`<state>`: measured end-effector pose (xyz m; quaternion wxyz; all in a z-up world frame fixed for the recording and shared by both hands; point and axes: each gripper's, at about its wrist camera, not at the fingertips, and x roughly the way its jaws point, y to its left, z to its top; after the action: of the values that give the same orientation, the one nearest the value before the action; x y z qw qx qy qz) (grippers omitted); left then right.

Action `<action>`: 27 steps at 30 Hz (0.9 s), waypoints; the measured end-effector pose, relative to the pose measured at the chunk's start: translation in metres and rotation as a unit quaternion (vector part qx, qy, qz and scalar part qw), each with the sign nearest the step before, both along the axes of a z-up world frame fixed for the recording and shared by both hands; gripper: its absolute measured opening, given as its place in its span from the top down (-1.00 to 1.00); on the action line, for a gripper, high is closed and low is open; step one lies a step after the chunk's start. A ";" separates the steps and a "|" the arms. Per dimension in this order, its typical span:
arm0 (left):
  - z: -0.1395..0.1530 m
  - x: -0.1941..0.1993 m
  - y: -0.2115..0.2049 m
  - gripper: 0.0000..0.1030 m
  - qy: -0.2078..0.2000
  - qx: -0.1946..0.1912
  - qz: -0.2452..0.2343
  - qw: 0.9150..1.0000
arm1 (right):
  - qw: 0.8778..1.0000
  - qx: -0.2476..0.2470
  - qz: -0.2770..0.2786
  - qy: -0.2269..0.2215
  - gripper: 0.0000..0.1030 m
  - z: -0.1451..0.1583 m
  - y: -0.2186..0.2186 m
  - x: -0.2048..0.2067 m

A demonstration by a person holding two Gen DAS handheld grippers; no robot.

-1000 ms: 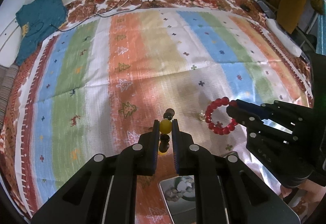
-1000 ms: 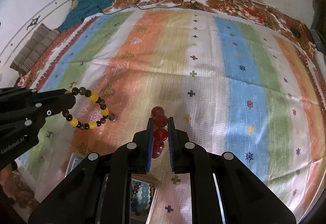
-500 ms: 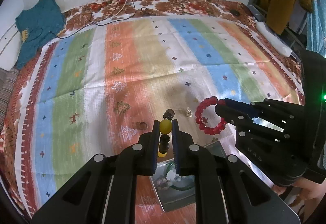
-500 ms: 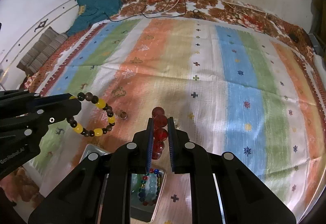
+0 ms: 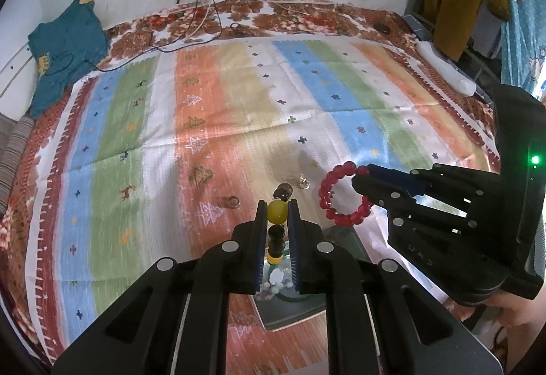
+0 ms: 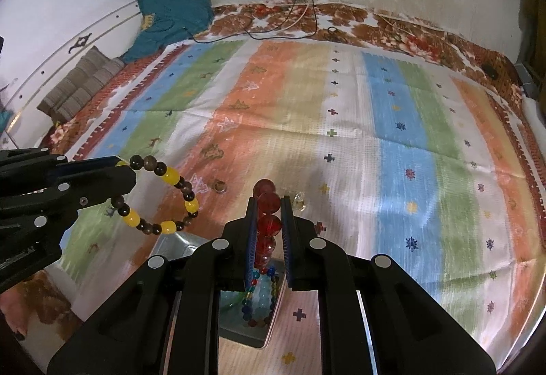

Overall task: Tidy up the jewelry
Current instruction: 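Lift and carry both bead bracelets over the tin with both tools, then open the left tool over the tin while the right tool drops the red bracelet in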

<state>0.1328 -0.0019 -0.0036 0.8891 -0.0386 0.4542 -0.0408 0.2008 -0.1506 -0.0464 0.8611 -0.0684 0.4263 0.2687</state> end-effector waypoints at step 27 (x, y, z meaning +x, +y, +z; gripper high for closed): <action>0.008 -0.042 -0.012 0.78 -0.021 0.000 -0.014 1.000 | 1.000 -0.001 0.028 -0.001 0.72 0.002 -0.009 -0.043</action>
<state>0.0909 -0.0139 0.0040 0.8978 -0.0310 0.4359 -0.0543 0.1575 -0.1601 -0.0443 0.8536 -0.0812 0.4235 0.2923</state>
